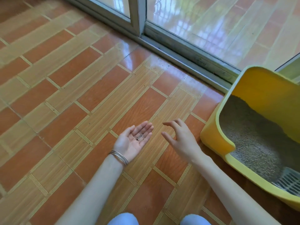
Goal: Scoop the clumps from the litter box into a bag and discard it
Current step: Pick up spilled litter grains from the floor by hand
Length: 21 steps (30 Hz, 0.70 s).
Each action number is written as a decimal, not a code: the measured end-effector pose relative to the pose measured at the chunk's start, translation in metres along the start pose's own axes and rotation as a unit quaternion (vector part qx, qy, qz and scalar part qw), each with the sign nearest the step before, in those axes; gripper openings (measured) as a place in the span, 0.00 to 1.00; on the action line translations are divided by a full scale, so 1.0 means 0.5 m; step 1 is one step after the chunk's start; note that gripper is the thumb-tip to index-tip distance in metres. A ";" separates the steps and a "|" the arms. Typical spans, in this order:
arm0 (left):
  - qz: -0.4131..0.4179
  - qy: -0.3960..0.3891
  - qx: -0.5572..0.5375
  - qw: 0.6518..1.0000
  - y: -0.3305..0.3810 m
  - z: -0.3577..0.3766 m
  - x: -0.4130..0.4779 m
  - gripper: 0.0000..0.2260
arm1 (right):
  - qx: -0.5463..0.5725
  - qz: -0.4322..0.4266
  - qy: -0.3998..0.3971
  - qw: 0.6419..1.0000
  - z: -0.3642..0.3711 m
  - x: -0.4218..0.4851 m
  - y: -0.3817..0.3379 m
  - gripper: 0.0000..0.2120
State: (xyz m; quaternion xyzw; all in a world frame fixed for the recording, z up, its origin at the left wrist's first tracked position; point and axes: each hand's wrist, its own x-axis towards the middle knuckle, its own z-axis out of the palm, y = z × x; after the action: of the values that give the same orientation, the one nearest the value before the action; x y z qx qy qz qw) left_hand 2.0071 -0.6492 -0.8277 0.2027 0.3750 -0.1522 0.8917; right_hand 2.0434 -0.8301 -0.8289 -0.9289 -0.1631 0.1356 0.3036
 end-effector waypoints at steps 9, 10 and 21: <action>-0.012 0.037 0.012 0.999 0.146 0.191 -0.136 0.19 | 0.003 -0.008 -0.051 0.999 -0.168 0.042 -0.156 0.19; -0.009 0.041 0.011 0.999 0.166 0.221 -0.164 0.19 | -0.002 -0.012 -0.056 0.998 -0.202 0.045 -0.184 0.19; 0.049 -0.003 -0.074 0.996 0.368 0.599 -0.596 0.18 | -0.139 -0.110 -0.014 0.984 -0.694 0.013 -0.553 0.19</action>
State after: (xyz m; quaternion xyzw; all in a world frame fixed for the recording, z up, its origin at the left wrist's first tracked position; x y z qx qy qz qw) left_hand 2.0660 -0.5956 -0.3738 0.1539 0.3722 -0.0805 0.9117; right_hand 2.1099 -0.7972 -0.3913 -0.9365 -0.2855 0.0904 0.1825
